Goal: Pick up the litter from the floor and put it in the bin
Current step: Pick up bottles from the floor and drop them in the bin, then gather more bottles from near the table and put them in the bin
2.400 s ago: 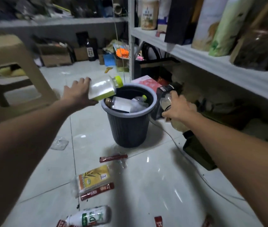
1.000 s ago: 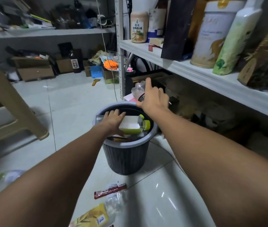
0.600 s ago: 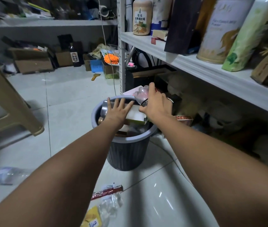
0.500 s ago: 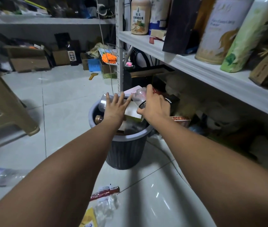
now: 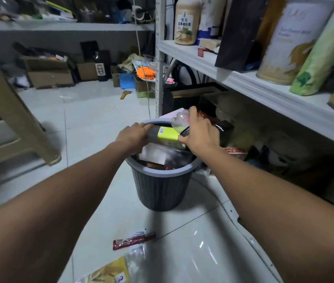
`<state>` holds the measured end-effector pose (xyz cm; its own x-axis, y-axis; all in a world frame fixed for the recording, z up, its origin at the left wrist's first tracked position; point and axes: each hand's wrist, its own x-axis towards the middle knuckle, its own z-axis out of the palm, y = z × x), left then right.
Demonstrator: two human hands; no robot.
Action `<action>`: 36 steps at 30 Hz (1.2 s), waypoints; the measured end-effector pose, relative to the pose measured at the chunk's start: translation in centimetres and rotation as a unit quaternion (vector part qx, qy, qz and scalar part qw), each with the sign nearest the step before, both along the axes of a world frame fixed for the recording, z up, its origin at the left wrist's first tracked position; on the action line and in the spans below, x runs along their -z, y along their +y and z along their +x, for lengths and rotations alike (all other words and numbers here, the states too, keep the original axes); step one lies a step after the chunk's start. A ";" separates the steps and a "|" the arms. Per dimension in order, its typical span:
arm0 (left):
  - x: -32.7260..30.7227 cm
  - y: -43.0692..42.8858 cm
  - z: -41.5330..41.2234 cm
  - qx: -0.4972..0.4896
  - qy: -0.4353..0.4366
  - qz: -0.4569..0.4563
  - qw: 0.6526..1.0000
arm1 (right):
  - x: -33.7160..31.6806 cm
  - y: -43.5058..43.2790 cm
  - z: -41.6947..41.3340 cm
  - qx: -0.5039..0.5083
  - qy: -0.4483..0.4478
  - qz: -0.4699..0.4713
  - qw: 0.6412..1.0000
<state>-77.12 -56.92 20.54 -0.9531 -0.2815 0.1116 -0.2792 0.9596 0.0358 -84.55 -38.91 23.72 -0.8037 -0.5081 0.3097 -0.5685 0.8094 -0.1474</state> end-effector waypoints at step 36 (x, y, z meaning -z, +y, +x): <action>1.9 -9.2 26.1 -0.317 -0.121 0.000 0.941 | 3.1 -4.8 6.5 -0.103 -0.125 0.206 0.965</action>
<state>-50.97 -66.10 18.60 -0.5912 -0.8019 -0.0864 -0.7953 0.5975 -0.1027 -78.01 -43.74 20.66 -0.6965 -0.7033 -0.1427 -0.7114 0.7027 0.0092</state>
